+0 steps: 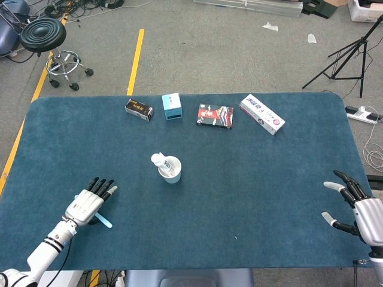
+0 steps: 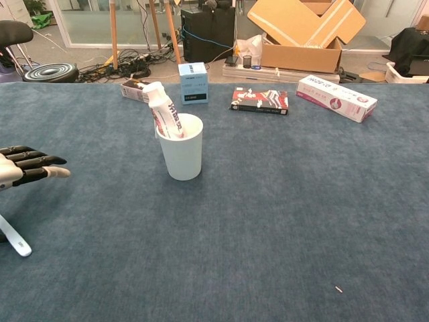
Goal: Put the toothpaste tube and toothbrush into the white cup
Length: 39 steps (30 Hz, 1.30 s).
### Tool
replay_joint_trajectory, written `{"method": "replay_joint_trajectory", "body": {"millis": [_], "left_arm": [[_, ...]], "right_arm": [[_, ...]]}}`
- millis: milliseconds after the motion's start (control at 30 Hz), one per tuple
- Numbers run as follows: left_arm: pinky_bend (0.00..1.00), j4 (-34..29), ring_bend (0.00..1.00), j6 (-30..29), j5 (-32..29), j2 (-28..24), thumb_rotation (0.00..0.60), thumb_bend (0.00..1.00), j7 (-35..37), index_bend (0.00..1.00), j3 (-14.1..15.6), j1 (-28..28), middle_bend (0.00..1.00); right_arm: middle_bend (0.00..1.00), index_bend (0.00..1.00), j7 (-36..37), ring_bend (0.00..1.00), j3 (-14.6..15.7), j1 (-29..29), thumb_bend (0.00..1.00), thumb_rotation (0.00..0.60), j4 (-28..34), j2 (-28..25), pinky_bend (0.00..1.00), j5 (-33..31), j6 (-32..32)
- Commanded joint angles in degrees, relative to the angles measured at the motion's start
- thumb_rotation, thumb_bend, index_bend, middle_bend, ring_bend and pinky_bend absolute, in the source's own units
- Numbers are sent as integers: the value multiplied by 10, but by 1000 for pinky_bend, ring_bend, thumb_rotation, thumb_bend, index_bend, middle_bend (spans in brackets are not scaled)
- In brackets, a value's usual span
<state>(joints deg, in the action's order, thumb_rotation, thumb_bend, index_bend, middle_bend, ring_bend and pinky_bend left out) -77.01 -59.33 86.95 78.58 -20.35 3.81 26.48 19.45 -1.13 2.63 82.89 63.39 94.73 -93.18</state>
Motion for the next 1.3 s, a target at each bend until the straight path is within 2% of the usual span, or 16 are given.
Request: {"method": "replay_joint_trajectory", "body": {"millis": [33,1100,1300], "left_arm": [[0,0,0,2,-2,3,600,0,-3,0,-2,1,0],[0,53,0,-8,-38,61,600,0,-9,0,-44,19,0],[0,20,0,-8,-65,51,600,0,-10,18,-50,11,0]], "right_arm": [[144,298,1,156,0,0,124,600,0,0,501,0,-1],[144,298,2,156,1,1,124,600,-1,-1,501,1,1],[144,298,5,156,1,1,125,600,-1,-1,501,0,1]]}}
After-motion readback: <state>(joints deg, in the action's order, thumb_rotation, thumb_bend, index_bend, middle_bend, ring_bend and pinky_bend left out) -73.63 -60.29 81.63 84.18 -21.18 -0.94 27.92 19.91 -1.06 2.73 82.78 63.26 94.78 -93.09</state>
